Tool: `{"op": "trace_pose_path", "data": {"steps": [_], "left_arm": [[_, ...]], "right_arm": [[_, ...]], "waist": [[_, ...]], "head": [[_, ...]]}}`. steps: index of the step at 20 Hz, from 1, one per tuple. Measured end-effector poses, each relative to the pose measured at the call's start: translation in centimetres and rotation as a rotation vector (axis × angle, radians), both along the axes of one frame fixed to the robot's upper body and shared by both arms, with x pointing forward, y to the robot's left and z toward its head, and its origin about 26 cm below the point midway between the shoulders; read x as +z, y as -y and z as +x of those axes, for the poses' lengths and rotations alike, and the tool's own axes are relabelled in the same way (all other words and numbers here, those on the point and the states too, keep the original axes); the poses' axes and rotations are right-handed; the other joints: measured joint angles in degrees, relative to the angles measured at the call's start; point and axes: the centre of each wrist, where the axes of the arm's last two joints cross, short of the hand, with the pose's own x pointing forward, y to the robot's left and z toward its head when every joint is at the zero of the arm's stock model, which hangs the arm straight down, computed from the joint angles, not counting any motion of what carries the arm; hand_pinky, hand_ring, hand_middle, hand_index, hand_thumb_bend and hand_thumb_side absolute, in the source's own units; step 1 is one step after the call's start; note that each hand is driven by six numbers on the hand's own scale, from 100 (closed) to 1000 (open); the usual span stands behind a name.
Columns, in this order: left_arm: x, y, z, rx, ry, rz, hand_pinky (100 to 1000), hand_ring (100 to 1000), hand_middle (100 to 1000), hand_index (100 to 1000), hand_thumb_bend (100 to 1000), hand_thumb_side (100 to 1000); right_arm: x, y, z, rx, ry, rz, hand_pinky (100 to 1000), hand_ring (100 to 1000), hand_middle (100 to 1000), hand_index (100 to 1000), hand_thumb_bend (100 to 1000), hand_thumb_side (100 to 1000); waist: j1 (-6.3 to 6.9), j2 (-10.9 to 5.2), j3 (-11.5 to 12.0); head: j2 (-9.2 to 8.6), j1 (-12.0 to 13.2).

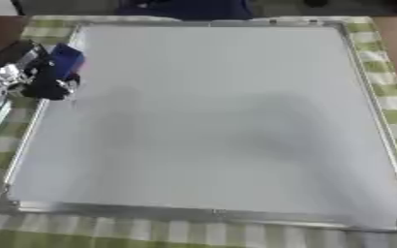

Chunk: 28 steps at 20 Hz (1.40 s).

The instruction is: Wipe the whiteboard clean with a brush.

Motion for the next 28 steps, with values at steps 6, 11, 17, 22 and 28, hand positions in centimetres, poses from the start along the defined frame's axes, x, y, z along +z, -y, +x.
{"op": "trace_pose_path", "data": {"steps": [6, 11, 17, 22, 28], "left_arm": [[-0.9, -0.3, 0.5, 0.037, -0.025, -0.030, 457, 574, 427, 100, 171, 308], [-1.5, -0.5, 0.8, 0.046, -0.044, -0.040, 458, 575, 428, 100, 178, 310], [-2.2, -0.5, 1.1, 0.047, -0.068, -0.037, 462, 579, 429, 100, 208, 317], [-3.0, -0.5, 1.3, 0.050, -0.092, -0.004, 471, 587, 430, 106, 240, 332], [-3.1, -0.4, 1.6, 0.045, -0.113, 0.047, 500, 613, 452, 162, 251, 354]], "right_arm": [[0.0, 0.0, 0.0, 0.000, 0.003, 0.001, 616, 527, 469, 391, 100, 813], [0.0, 0.0, 0.0, 0.000, 0.005, 0.002, 616, 527, 469, 391, 100, 812], [0.0, 0.0, 0.0, 0.000, 0.006, 0.002, 617, 527, 468, 390, 100, 810], [0.0, 0.0, 0.0, 0.000, 0.007, 0.002, 617, 527, 467, 390, 100, 809], [0.0, 0.0, 0.0, 0.000, 0.007, 0.003, 617, 527, 466, 389, 100, 807]], "waist": [[-0.50, 0.03, -0.1], [-0.58, 0.04, -0.2], [-0.79, 0.04, -0.3], [-0.79, 0.04, -0.4], [-0.69, -0.01, -0.4]], "head": [[-0.03, 0.3], [-0.45, 0.4], [-0.51, 0.6], [-0.53, 0.8], [-0.53, 0.8]]}}
